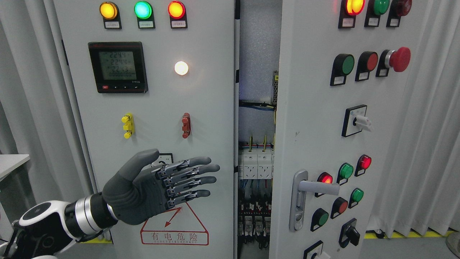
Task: Open door with both hands
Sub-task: 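Reach the left hand into the gap between the two cabinet doors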
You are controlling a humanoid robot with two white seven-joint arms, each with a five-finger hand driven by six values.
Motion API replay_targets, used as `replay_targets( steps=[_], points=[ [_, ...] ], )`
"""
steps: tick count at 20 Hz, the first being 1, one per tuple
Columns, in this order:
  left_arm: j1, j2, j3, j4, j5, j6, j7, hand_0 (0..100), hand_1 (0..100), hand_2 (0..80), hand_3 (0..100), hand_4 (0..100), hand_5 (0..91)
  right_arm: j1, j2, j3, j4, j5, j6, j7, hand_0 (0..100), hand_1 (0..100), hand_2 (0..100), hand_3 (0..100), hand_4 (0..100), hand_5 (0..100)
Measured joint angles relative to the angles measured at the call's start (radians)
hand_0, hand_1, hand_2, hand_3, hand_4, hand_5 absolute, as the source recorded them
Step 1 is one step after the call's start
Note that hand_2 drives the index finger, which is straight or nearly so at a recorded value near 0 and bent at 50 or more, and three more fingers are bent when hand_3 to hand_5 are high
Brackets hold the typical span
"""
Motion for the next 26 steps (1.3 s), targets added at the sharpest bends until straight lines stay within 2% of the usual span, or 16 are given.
replay_targets(
  steps=[4, 8, 12, 16, 26],
  points=[
    [-0.062, -0.021, -0.033, 0.057, 0.003, -0.003, 0.000, 30, 0, 2.7, 3, 4, 0.0, 0.000, 0.000, 0.000, 0.000, 0.000, 0.000, 0.000, 22, 0, 0, 0, 0, 0],
    [-0.128, -0.026, -0.087, 0.116, 0.014, -0.097, 0.000, 29, 0, 2.6, 3, 4, 0.0, 0.000, 0.000, 0.000, 0.000, 0.000, 0.000, 0.000, 22, 0, 0, 0, 0, 0],
    [-0.196, -0.018, -0.158, 0.170, 0.056, -0.157, 0.017, 30, 0, 2.7, 3, 4, 0.0, 0.000, 0.000, 0.000, 0.000, 0.000, 0.000, 0.000, 22, 0, 0, 0, 0, 0],
    [-0.245, -0.010, -0.227, 0.211, 0.083, -0.180, 0.041, 30, 0, 2.7, 3, 4, 0.0, 0.000, 0.000, 0.000, 0.000, 0.000, 0.000, 0.000, 22, 0, 0, 0, 0, 0],
    [-0.363, -0.003, -0.361, 0.307, 0.166, -0.206, 0.046, 30, 0, 2.7, 3, 4, 0.0, 0.000, 0.000, 0.000, 0.000, 0.000, 0.000, 0.000, 22, 0, 0, 0, 0, 0]
  ],
)
